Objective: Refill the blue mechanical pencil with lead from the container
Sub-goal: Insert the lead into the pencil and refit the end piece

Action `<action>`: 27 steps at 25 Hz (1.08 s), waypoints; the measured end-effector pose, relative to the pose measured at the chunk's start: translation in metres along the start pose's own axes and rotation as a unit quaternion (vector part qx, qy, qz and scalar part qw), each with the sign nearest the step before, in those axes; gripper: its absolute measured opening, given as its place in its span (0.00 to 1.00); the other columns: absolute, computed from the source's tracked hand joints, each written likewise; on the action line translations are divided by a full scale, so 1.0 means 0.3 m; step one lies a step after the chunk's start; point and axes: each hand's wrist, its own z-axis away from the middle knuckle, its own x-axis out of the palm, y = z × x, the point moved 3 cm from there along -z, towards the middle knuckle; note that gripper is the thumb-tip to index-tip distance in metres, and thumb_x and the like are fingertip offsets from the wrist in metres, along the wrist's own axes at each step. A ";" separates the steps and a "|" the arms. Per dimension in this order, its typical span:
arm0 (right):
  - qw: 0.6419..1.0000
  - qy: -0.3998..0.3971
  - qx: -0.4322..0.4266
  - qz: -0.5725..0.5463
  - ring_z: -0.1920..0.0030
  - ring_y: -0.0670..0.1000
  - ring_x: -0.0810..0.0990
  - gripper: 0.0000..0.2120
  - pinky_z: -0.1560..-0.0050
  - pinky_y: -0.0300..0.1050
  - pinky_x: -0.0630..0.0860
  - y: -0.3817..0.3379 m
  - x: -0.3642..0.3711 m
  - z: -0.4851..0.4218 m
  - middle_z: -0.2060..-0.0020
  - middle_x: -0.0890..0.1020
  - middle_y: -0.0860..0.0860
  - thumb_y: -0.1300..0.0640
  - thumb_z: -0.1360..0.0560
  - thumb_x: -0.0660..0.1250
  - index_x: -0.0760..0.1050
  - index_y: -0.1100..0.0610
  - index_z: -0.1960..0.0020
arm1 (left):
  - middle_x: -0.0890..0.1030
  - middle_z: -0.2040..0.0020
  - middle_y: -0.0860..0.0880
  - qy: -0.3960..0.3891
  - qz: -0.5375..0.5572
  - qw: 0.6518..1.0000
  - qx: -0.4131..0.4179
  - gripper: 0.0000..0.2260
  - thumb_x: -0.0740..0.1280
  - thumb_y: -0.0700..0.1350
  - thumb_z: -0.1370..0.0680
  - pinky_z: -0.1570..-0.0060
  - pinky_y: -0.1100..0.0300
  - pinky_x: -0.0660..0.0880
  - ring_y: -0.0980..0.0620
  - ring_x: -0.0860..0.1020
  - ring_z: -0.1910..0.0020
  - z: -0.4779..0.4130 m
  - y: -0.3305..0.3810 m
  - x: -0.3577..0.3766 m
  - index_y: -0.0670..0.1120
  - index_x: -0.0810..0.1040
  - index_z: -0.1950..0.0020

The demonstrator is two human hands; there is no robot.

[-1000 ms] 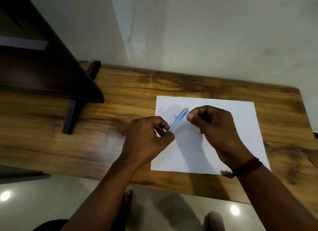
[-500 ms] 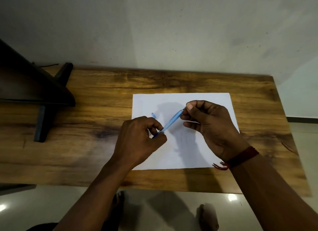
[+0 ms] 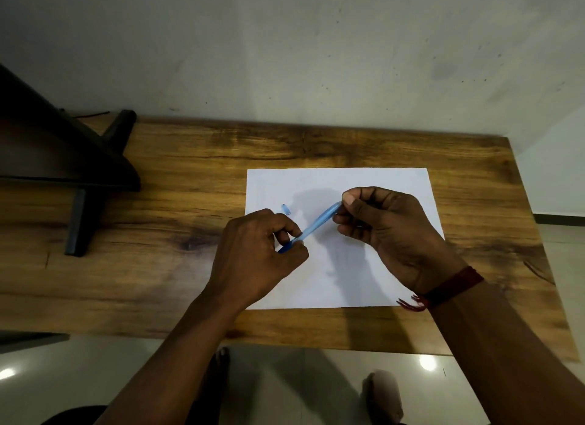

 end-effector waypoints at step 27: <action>0.773 0.138 -0.268 0.558 0.55 0.54 0.80 0.11 0.54 0.41 0.70 0.109 0.279 -0.066 0.55 0.84 0.56 0.51 0.25 0.69 0.83 0.58 0.49 | 0.81 0.65 0.59 0.032 0.046 0.996 -0.062 0.05 0.73 0.48 0.32 0.65 0.64 0.77 0.61 0.79 0.64 0.054 -0.190 -0.147 0.52 0.83 0.57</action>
